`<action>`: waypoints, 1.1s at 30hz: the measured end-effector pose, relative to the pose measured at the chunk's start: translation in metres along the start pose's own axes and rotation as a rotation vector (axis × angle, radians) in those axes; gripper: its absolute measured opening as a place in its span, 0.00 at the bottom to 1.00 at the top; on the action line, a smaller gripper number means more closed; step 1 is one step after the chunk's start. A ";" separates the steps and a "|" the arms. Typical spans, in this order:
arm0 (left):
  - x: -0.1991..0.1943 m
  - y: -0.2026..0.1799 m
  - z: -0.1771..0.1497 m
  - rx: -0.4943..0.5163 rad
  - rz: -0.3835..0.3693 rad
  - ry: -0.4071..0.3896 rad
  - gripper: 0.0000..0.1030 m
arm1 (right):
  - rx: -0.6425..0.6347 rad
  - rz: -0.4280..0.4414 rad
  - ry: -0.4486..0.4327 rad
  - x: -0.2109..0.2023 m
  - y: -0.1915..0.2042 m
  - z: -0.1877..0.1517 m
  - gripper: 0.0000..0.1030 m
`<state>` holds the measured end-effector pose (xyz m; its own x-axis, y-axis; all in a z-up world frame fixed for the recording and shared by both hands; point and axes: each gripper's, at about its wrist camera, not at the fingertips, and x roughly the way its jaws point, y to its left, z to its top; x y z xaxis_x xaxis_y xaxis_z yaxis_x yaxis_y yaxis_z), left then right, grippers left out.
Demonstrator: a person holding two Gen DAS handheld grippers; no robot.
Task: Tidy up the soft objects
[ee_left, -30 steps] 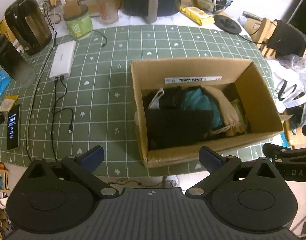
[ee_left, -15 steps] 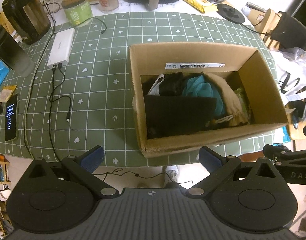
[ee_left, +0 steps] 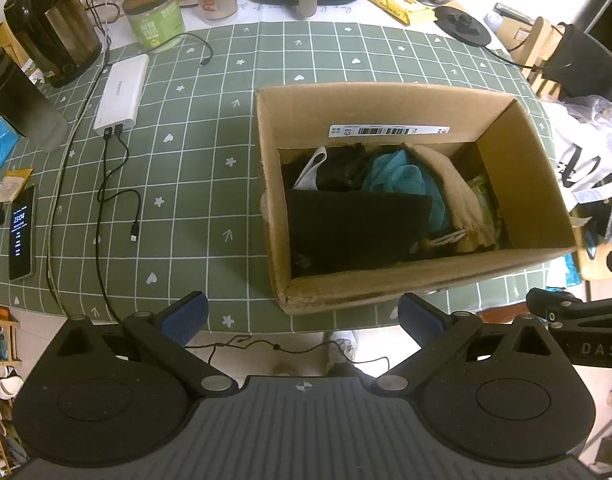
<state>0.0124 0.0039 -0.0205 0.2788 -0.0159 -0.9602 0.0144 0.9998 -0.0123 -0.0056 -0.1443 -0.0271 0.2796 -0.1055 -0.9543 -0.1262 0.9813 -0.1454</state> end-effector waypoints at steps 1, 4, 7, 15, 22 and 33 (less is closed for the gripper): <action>0.000 -0.001 0.000 -0.001 0.000 0.000 1.00 | 0.000 0.000 -0.001 0.000 0.000 0.000 1.00; 0.000 -0.001 0.000 -0.001 0.000 0.000 1.00 | -0.002 -0.002 0.001 0.001 -0.001 0.001 1.00; 0.000 -0.001 0.000 -0.001 0.000 0.000 1.00 | -0.003 -0.002 0.002 0.002 -0.002 0.002 1.00; 0.001 -0.001 0.001 0.000 0.000 0.000 1.00 | -0.003 -0.002 0.003 0.002 -0.002 0.002 1.00; 0.001 -0.002 0.001 -0.002 0.001 0.001 1.00 | -0.006 -0.001 0.004 0.004 -0.002 0.004 1.00; 0.002 0.000 0.003 -0.005 -0.002 0.003 1.00 | -0.009 0.000 0.007 0.006 -0.001 0.006 1.00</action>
<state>0.0160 0.0039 -0.0217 0.2761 -0.0181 -0.9610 0.0102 0.9998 -0.0159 0.0018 -0.1454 -0.0307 0.2732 -0.1071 -0.9560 -0.1344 0.9798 -0.1481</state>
